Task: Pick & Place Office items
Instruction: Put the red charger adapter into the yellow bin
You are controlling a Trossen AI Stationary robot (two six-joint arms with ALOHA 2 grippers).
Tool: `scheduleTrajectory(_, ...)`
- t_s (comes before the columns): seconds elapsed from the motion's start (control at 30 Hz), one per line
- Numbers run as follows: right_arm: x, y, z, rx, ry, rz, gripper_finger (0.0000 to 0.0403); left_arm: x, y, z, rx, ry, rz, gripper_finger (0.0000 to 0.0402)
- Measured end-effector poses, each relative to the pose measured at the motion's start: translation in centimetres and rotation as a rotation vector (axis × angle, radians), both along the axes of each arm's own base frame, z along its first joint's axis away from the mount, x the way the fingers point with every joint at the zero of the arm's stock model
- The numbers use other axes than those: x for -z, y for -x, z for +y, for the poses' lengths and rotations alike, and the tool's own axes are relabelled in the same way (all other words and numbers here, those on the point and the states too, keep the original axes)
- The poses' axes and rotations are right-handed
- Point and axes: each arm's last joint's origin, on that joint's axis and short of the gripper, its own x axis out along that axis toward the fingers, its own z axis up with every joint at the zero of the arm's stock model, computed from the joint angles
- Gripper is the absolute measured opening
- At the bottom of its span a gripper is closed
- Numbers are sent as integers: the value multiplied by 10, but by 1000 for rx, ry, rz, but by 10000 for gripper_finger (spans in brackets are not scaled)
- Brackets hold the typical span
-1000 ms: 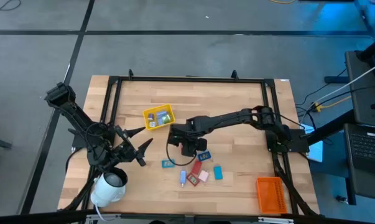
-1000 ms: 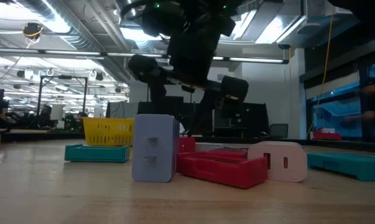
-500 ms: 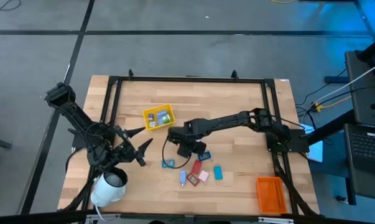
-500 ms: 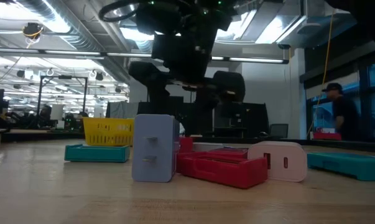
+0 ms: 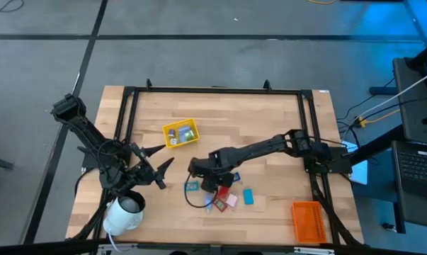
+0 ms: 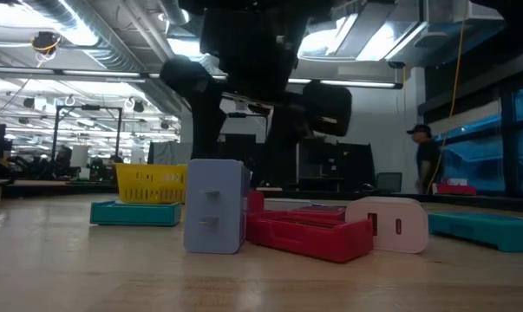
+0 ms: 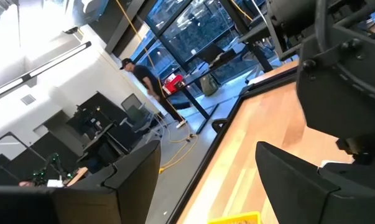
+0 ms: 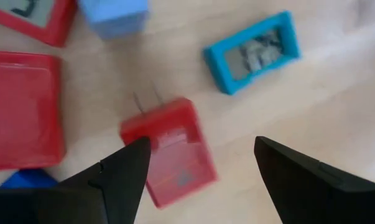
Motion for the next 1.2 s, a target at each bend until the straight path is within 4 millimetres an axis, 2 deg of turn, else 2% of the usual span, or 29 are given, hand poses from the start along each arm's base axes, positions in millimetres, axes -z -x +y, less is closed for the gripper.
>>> scheduleTrajectory(0.3, -31, -2, 12, 25, -56, -13, 295, 0, 0, 0, 0, -4, 3, 261)
scheduleTrajectory(0.4, -24, -1, 2, 23, -46, 20, 295, 0, 0, 0, 0, -5, 4, 261)
scheduleTrajectory(0.53, -2, 6, -11, -3, 11, 89, 295, 0, 1, -1, 7, -4, 3, 261)
scheduleTrajectory(0.67, 14, 14, -14, -71, 77, 139, 295, 0, 1, -1, 9, -4, 4, 261)
scheduleTrajectory(0.87, 18, 14, -9, -168, 165, 98, 295, 0, 1, -1, 8, -5, 4, 261)
scheduleTrajectory(0.97, 18, 13, -8, -179, 129, 89, 295, 0, 1, -1, 8, -5, 4, 261)
scheduleTrajectory(1.2, 18, 14, -7, -59, 52, 104, 295, 0, 1, -1, 9, -4, 4, 261)
